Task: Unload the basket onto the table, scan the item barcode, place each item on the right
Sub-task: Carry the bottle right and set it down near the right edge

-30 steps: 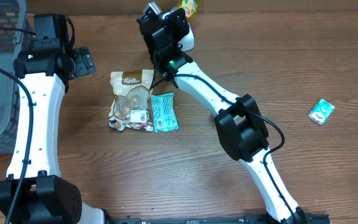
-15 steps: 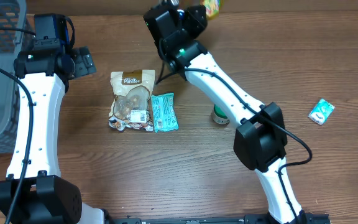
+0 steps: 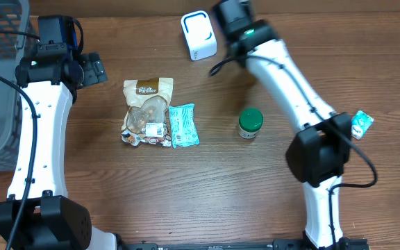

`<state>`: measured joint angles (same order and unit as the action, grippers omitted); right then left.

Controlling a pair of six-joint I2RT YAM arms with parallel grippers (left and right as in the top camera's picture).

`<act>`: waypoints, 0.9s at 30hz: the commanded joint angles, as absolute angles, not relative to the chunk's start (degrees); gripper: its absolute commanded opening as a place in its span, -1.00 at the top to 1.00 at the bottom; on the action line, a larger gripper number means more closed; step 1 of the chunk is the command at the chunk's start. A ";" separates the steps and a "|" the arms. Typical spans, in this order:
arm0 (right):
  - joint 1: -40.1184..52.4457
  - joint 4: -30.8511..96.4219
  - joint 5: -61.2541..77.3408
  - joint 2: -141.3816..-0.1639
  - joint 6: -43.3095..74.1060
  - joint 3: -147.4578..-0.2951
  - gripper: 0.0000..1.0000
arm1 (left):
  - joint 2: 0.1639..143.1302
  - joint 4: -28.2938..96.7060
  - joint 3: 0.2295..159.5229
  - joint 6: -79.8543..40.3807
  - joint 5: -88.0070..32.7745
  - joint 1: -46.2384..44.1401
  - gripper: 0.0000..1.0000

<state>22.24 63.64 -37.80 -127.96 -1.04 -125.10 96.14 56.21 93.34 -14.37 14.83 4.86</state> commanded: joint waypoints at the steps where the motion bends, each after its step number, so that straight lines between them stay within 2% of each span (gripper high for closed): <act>1: 16.56 65.87 -31.14 -124.51 3.27 -125.64 0.91 | 96.36 56.34 93.51 -13.28 15.42 4.47 -0.99; 5: 7.46 69.82 -22.92 -124.51 3.27 -125.64 0.81 | 96.36 56.34 93.51 -13.28 15.42 4.47 -0.99; 13: -5.72 73.89 -12.43 -124.51 3.31 -124.90 0.74 | 96.36 56.34 93.51 -13.28 15.42 4.47 -0.99; 24: -14.44 72.58 -10.41 -124.51 4.73 -120.09 0.66 | 96.36 56.34 93.51 -13.26 15.42 4.47 -0.99; 27: -14.92 72.47 -10.17 -124.53 4.73 -119.96 0.44 | 96.36 56.34 93.51 -13.28 15.42 4.47 -0.99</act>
